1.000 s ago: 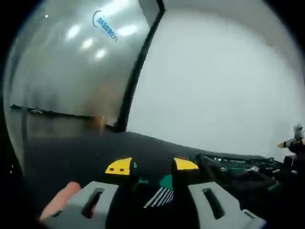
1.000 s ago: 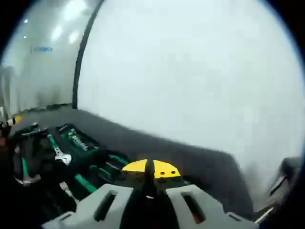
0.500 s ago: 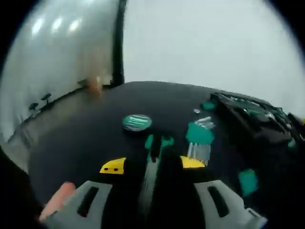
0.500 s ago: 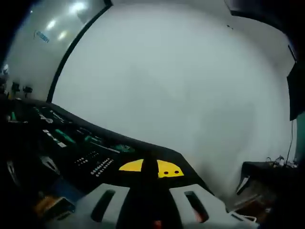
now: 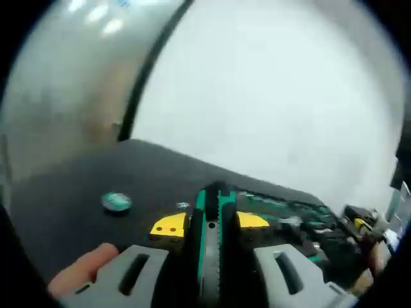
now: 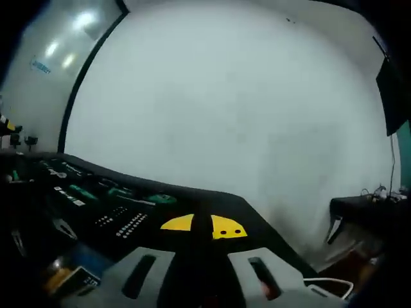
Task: Pick up the tools and put them into their designated positions in the toolbox.
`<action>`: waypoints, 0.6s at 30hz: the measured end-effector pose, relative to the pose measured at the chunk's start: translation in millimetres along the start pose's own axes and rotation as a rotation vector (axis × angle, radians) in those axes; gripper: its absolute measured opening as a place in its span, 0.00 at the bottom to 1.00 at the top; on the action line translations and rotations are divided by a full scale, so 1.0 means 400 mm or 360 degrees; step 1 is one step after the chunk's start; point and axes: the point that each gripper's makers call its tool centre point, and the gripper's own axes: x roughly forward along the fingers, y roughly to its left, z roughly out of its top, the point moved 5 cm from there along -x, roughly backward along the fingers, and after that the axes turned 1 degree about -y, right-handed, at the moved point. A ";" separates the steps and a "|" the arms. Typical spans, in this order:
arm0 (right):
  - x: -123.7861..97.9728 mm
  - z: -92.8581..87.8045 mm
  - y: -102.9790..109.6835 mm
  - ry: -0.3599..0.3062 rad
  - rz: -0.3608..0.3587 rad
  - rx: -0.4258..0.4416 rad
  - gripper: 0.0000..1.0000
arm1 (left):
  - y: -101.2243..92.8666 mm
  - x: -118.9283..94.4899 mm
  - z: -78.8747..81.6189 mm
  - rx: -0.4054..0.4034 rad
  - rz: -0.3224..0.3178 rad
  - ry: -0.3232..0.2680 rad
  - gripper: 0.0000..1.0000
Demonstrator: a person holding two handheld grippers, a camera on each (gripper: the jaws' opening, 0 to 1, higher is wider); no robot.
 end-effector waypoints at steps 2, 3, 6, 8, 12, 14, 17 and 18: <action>-0.001 0.001 0.009 -0.0003 0.0016 -0.0042 0.06 | -0.121 0.000 -0.014 0.0220 -0.0243 0.0066 0.21; -0.002 0.005 0.014 -0.0017 0.0023 -0.0064 0.06 | -0.161 0.004 -0.022 0.0284 -0.0317 0.0108 0.21; -0.003 0.002 0.027 -0.0009 0.0055 -0.0106 0.06 | -0.228 0.009 -0.070 0.0556 -0.0572 0.0213 0.22; -0.007 0.004 0.029 -0.0007 0.0061 -0.0120 0.06 | -0.274 0.010 -0.119 0.0685 -0.0853 0.0290 0.22; -0.008 0.001 0.029 0.0000 0.0072 -0.0104 0.06 | -0.205 0.055 -0.151 0.0425 -0.0475 0.0644 0.21; -0.011 0.004 0.028 -0.0006 0.0064 -0.0100 0.06 | -0.166 0.062 -0.142 0.0338 -0.0126 0.0664 0.21; -0.014 0.006 0.029 -0.0015 0.0058 -0.0102 0.06 | -0.157 0.059 -0.130 0.0450 0.0044 0.0506 0.22; -0.014 0.004 0.030 -0.0007 0.0059 -0.0109 0.06 | -0.162 0.059 -0.133 0.0369 0.0064 0.0493 0.22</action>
